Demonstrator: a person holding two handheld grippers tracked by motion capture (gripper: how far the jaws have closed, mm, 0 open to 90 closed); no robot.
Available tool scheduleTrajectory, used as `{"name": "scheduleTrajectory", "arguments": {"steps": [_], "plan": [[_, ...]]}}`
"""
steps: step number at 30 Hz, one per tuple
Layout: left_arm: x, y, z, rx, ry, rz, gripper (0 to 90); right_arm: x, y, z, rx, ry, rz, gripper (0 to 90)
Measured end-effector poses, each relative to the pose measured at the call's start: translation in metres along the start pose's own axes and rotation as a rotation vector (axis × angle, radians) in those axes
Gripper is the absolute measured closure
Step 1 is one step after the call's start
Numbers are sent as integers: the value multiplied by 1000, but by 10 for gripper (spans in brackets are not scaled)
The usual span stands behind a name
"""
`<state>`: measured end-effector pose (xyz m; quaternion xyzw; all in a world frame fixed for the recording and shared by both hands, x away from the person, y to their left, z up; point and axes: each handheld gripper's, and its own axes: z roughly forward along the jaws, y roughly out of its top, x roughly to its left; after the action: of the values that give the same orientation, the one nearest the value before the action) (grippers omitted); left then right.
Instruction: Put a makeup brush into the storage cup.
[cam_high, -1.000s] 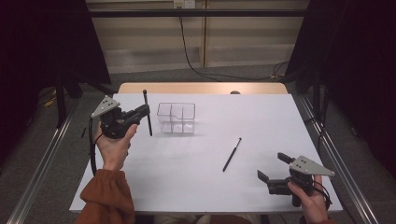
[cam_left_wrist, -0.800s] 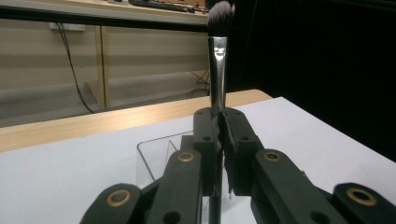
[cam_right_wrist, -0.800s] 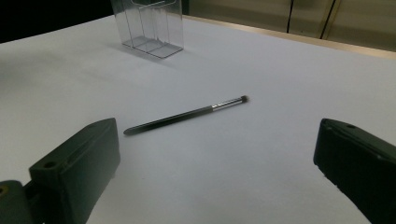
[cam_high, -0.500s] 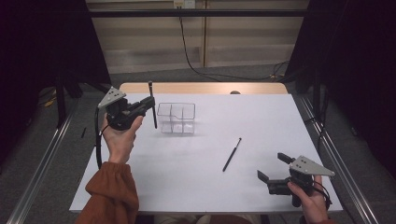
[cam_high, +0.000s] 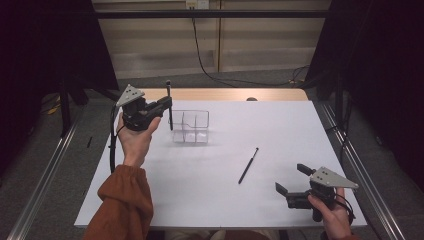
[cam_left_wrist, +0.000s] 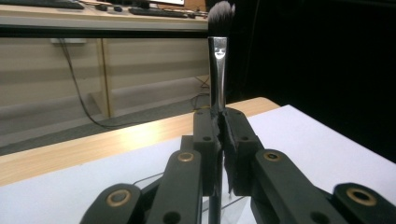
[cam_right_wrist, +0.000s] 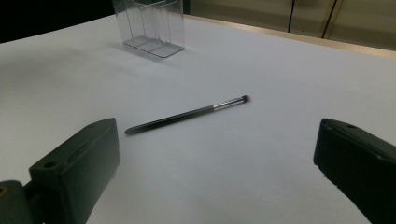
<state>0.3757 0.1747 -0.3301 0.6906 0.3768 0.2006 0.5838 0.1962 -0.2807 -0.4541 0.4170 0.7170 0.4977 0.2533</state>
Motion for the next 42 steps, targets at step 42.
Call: {"name": "scheduleTrajectory", "arguments": {"steps": [42], "plan": [[16, 3, 55, 30, 69, 15, 846, -1, -2, -1, 5, 7, -1, 0]]}}
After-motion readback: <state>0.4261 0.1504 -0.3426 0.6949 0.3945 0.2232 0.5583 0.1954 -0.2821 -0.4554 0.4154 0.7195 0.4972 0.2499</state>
